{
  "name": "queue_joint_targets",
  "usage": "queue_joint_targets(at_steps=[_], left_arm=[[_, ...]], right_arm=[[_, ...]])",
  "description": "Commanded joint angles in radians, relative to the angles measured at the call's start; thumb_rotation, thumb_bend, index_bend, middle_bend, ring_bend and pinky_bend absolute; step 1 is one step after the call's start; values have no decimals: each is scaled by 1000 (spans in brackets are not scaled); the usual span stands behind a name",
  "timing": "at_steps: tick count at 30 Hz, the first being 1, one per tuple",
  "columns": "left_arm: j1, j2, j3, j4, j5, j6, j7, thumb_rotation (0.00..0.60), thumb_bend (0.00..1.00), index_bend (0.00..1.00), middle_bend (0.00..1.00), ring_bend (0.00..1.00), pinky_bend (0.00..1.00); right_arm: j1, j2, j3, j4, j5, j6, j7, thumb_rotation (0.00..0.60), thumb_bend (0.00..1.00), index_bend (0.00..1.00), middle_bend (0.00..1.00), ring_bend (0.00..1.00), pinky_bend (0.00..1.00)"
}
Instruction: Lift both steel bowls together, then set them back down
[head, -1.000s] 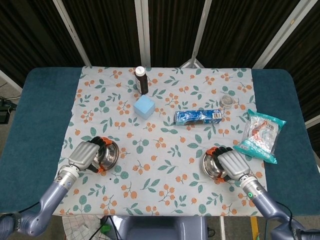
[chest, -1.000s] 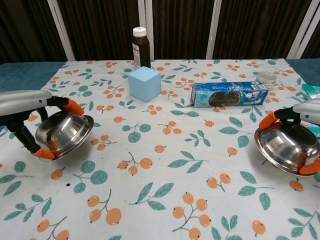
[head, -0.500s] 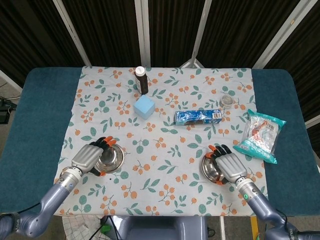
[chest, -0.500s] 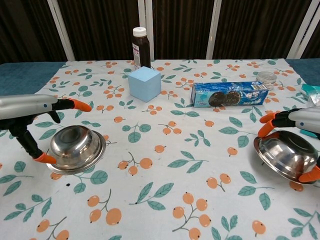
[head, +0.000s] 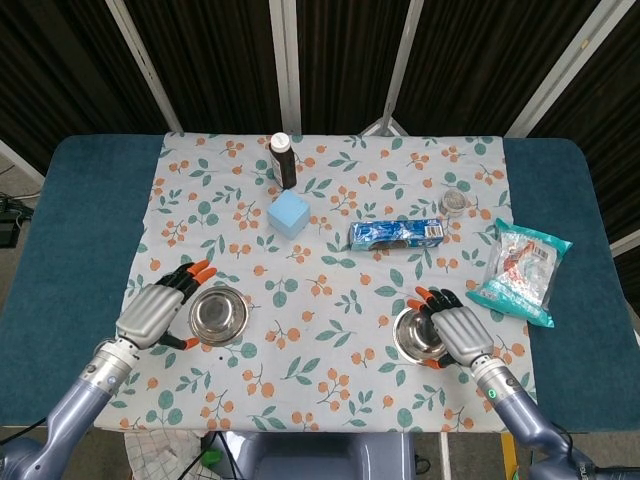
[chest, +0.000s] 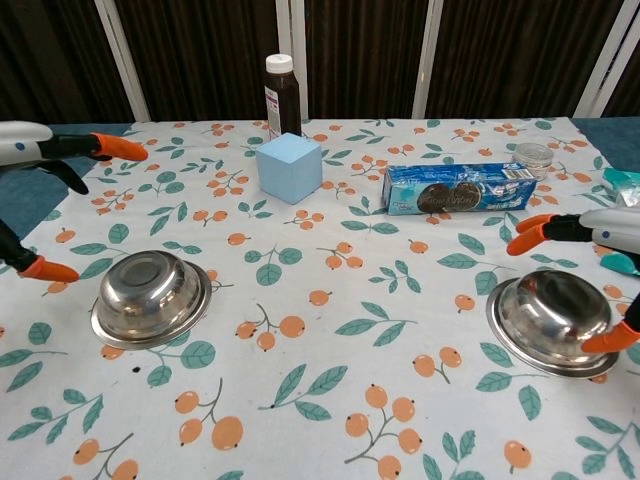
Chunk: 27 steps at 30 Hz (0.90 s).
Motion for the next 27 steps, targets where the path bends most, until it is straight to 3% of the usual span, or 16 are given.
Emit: queue_joint_targets(at_steps=[1, 6, 11, 17, 23, 27], left_arm=[[17, 25, 10, 2, 25, 4, -24, 600, 0, 29, 0, 0, 180], [67, 63, 44, 1, 79, 88, 72, 600, 0, 30, 0, 0, 166], [226, 65, 93, -8, 149, 356, 251, 600, 0, 30, 0, 0, 157], [379, 77, 134, 26, 207, 554, 195, 600, 0, 30, 0, 0, 95], [476, 83, 132, 89, 223, 671, 133, 600, 0, 28, 0, 0, 85], [511, 65, 129, 152, 233, 695, 75, 600, 0, 28, 0, 0, 85]], right_arm=[[1, -10, 1, 9, 5, 1, -13, 600, 43, 150, 0, 41, 7], [-15, 10, 10, -10, -3, 55, -37, 600, 36, 149, 0, 45, 1], [-95, 29, 13, -28, -75, 226, -2, 600, 32, 150, 0, 63, 1], [-197, 44, -24, 29, -240, 415, 129, 600, 31, 150, 0, 63, 1], [-277, 91, -71, 46, -315, 520, 88, 600, 30, 150, 0, 64, 1], [-308, 121, -92, 43, -332, 539, 75, 600, 31, 150, 0, 64, 1]])
